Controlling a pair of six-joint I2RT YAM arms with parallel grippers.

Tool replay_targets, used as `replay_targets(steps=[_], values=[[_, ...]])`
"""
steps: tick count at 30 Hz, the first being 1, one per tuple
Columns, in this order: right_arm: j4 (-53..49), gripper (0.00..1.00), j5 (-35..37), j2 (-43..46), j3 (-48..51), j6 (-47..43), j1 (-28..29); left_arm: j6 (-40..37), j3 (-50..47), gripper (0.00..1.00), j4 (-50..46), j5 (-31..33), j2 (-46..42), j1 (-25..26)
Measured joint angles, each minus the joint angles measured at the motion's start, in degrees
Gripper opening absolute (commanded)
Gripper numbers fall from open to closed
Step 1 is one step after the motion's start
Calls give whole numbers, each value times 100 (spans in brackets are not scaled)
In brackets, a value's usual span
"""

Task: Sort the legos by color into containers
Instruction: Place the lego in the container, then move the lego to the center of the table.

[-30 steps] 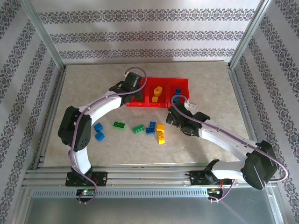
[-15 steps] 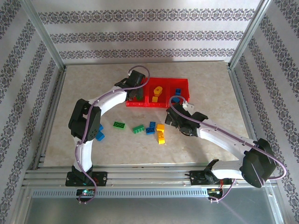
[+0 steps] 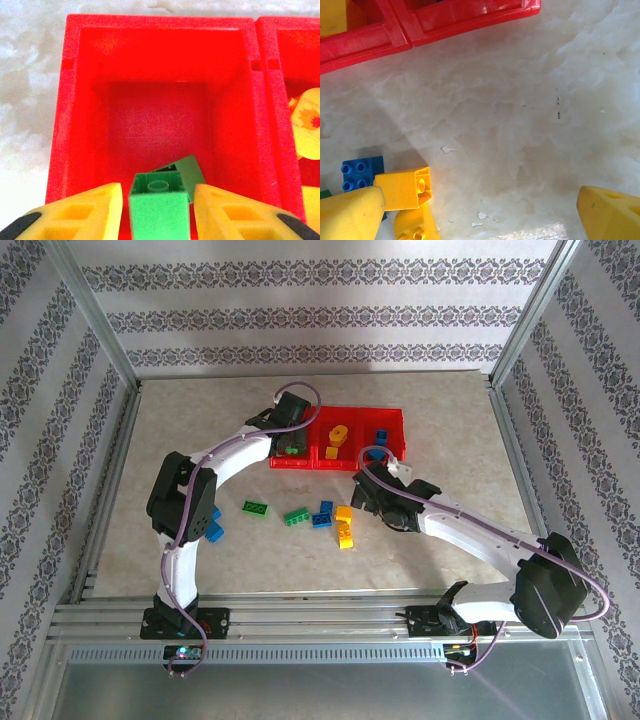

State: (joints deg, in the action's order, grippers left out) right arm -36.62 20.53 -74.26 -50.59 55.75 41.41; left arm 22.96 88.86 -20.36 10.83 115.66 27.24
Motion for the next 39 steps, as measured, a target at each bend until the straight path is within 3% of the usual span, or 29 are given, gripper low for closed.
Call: replay_targets(steps=[11,21,24,28,34,39], values=[[0,98,0,-7,-31,-15,28,72,-306,47,22,-11,-107,0],[-28,95,-26,-391,-415,-59,461,321,-1237,63,343,-66,-1392,0],[-24,90,-52,-599,-638,-61,616,435,-1661,74,516,-59,-1860,0],[-20,78,-155,-1032,-1027,-66,809,608,-2312,100,697,20,-2452,0],[-48,62,-426,-1878,-1681,-81,914,750,-3259,100,824,269,-3353,0],[-142,56,-673,-2468,-2090,-83,911,804,-3947,100,844,645,-4190,-44]])
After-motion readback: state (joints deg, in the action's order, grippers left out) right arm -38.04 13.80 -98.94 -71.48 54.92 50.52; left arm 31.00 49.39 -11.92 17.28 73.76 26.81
